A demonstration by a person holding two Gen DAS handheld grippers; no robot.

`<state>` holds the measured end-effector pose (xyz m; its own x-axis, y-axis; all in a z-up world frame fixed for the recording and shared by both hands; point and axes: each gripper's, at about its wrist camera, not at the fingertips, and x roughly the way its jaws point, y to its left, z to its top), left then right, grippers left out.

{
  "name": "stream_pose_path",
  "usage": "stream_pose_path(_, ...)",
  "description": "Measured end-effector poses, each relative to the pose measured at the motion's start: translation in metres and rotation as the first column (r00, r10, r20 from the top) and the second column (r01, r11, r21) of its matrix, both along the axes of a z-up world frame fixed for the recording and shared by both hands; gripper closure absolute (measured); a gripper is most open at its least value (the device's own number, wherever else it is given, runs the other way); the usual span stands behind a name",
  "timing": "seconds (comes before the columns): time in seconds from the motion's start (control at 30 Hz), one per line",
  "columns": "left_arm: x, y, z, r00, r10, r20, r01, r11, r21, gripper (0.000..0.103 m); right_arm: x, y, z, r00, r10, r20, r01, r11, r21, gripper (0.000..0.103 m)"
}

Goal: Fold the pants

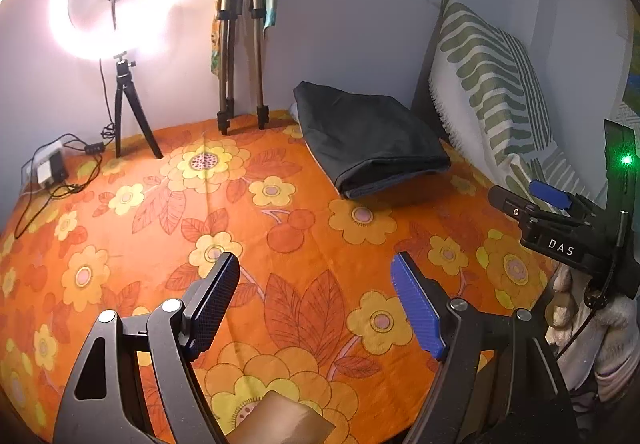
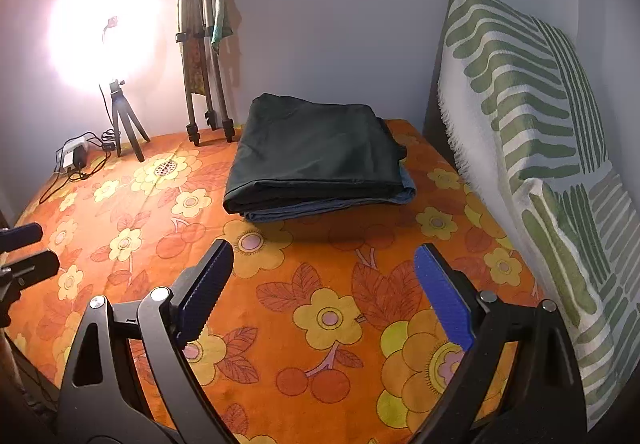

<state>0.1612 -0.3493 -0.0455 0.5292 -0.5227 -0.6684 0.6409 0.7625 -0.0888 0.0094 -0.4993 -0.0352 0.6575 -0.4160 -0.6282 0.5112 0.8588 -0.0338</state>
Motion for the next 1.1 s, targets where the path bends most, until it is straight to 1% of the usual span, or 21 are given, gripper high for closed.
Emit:
stream_pose_path(0.17,-0.003,-0.001,0.002,1.000,-0.008,0.009,0.008,1.000,-0.005,0.025,-0.001,0.001,0.000,1.000,-0.006,0.001,0.006,1.000,-0.015,0.009)
stream_pose_path(0.57,-0.010,-0.004,0.006,1.000,-0.018,0.021,0.019,1.000,-0.007,0.025,-0.008,-0.003,0.002,0.999,-0.030,0.015,0.029,1.000,0.009,0.009)
stream_pose_path(1.1,-0.013,-0.004,0.009,0.999,-0.017,0.033,0.018,1.000,-0.007,0.025,0.000,-0.005,0.000,1.000,0.001,0.014,-0.001,1.000,0.016,0.009)
